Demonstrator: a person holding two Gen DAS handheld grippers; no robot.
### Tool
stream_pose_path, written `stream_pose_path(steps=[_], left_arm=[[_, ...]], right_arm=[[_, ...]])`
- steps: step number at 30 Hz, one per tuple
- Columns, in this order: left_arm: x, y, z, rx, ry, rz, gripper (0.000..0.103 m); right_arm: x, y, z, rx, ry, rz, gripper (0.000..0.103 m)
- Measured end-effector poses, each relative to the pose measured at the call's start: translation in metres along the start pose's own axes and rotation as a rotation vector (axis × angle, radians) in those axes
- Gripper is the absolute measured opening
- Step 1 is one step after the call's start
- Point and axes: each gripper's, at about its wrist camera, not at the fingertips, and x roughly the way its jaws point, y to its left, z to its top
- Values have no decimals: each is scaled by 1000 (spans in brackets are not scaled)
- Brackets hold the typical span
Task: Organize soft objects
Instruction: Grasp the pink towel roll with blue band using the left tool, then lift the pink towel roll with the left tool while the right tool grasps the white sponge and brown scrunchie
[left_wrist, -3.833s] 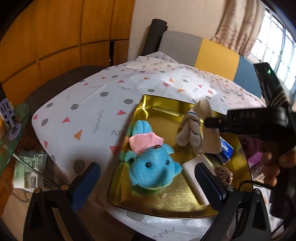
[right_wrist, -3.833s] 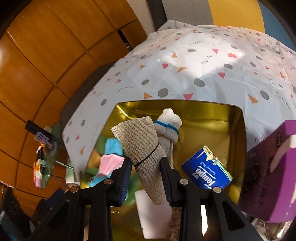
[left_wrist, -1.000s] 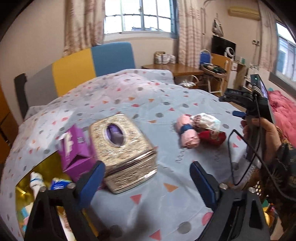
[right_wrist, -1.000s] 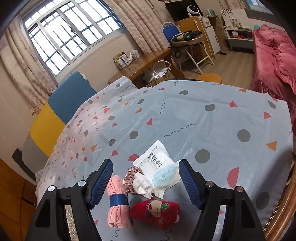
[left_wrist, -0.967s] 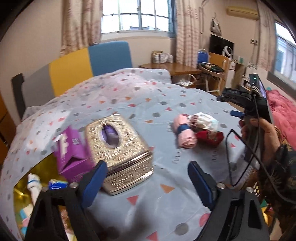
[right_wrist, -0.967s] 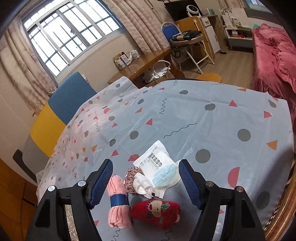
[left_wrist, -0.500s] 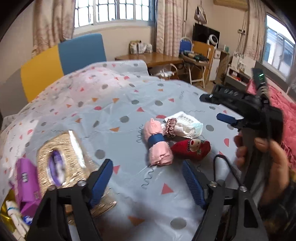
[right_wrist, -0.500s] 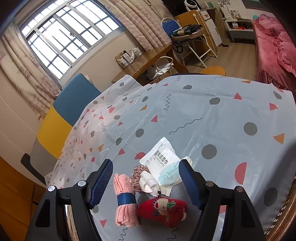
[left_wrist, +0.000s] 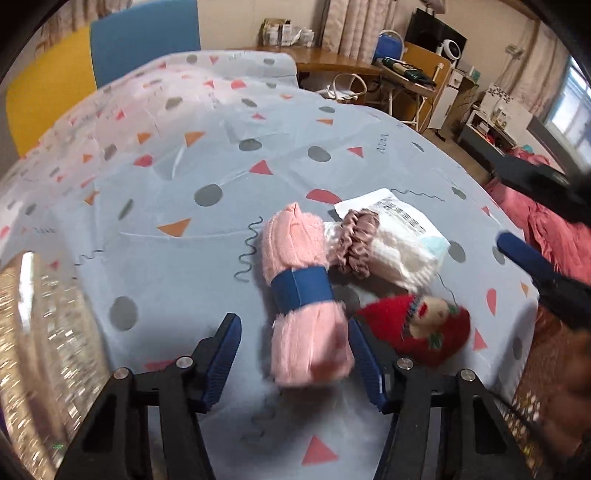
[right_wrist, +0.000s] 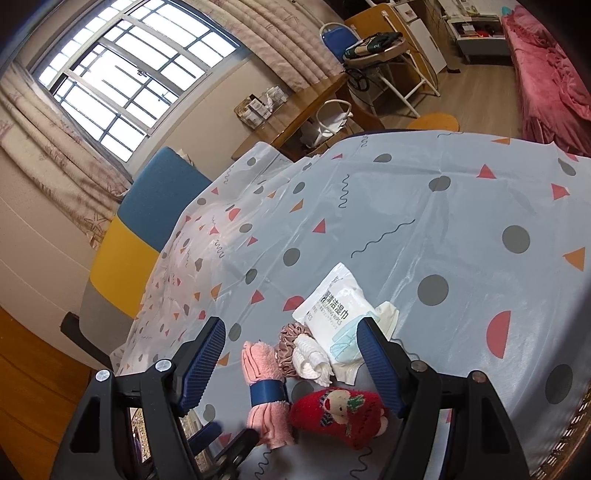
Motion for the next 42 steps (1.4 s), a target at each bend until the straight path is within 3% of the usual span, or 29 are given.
stream_pose_path(steps=[3, 6, 10, 16, 19, 28, 36, 39, 42], left_arm=[[19, 0, 9, -32, 28, -24, 60], [41, 1, 8, -57, 86, -48, 44], [41, -2, -1, -26, 48, -31, 39], [30, 1, -10, -14, 54, -5, 35], [17, 11, -13, -50, 56, 10, 34], [-51, 38, 5, -92, -82, 60, 34], [-90, 64, 13, -151, -157, 105, 34], [-103, 75, 13, -167, -176, 114, 34], [-117, 88, 10, -183, -197, 122, 34]], right_arm=[[2, 0, 0, -1, 14, 8, 75], [4, 0, -1, 1, 22, 11, 75], [5, 2, -2, -8, 24, 8, 75], [6, 7, -3, -35, 28, -6, 75], [8, 8, -4, -43, 40, -20, 75], [16, 14, -7, -88, 79, -50, 75], [37, 26, -15, -176, 189, -112, 75], [52, 32, -16, -228, 249, -133, 75], [68, 49, -16, -378, 283, -186, 75]])
